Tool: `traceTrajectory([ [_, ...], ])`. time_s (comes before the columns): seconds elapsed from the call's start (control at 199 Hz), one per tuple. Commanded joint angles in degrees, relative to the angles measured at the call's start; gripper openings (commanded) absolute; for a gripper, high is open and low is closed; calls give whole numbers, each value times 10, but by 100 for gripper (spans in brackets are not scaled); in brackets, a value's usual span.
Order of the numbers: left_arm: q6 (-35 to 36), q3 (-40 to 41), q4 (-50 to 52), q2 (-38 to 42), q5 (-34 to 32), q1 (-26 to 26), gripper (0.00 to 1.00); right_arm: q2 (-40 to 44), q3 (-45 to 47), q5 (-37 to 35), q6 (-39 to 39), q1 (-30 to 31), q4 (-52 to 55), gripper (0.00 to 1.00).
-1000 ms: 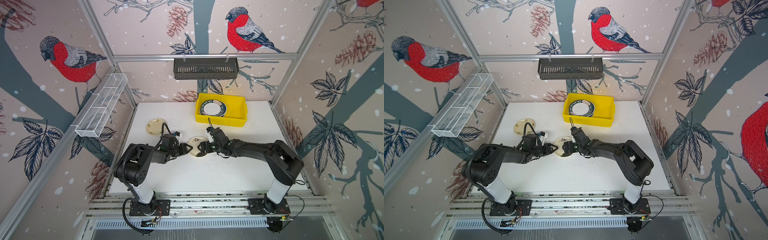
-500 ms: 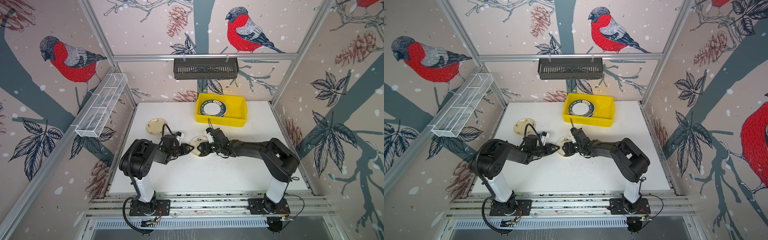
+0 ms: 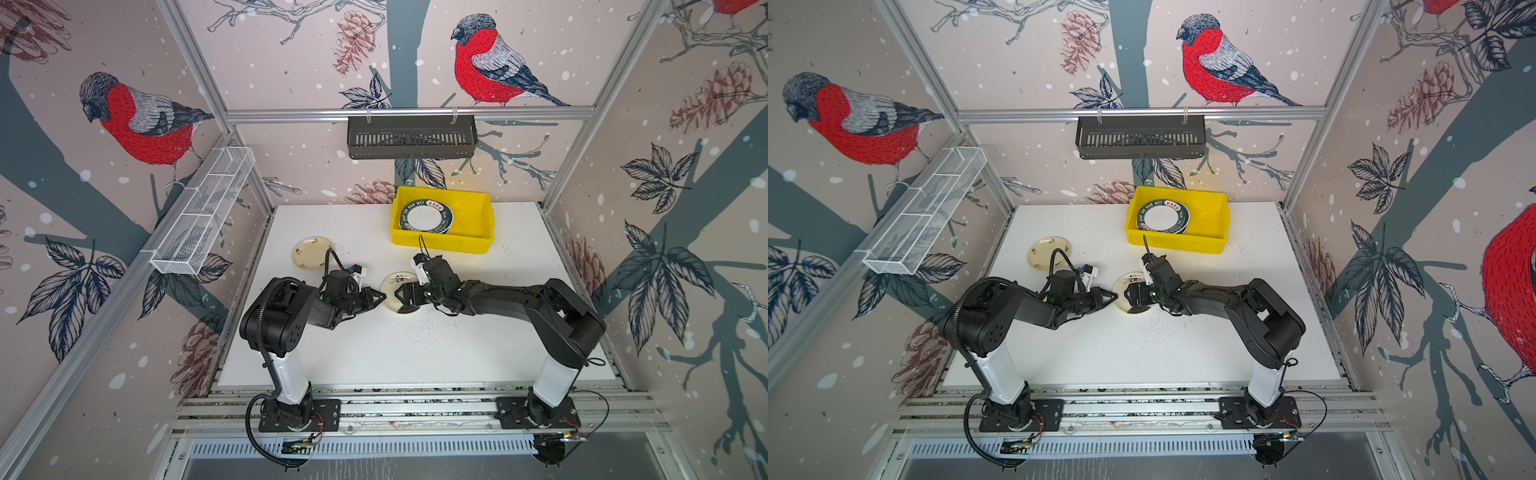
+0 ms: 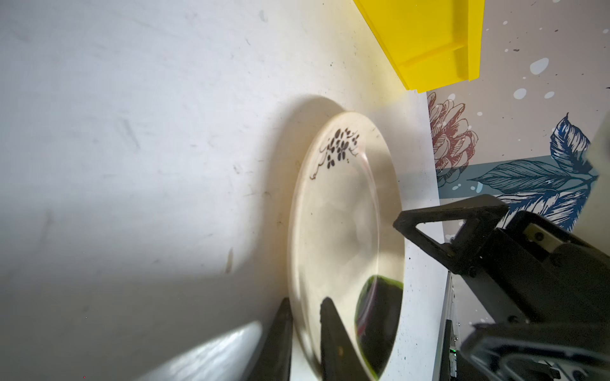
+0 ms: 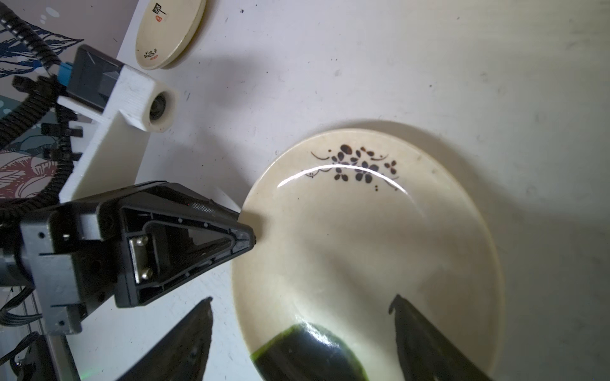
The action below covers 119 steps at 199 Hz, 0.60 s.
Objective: Place the plates into the plastic bin on the countertop
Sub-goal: Pick up the plate from the center of the table.
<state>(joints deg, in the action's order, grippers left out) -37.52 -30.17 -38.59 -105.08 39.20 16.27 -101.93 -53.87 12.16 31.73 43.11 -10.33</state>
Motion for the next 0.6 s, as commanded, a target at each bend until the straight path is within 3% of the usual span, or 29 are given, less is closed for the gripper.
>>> traceTrajectory([
  [0.0,5,9,197,-9,-95,1,13,11,4,-15,1,-1,-4,86],
  [0.136,9,12,212,11,-111,2,7,29,33,-26,7,-5,-32,86],
  [0.337,13,6,223,11,-110,1,6,56,48,-26,4,-9,-37,86],
  [0.383,13,4,223,10,-106,1,0,64,48,-26,3,-9,-36,86],
  [0.594,-2,-4,215,27,-84,1,0,82,51,-26,0,-9,-33,86],
])
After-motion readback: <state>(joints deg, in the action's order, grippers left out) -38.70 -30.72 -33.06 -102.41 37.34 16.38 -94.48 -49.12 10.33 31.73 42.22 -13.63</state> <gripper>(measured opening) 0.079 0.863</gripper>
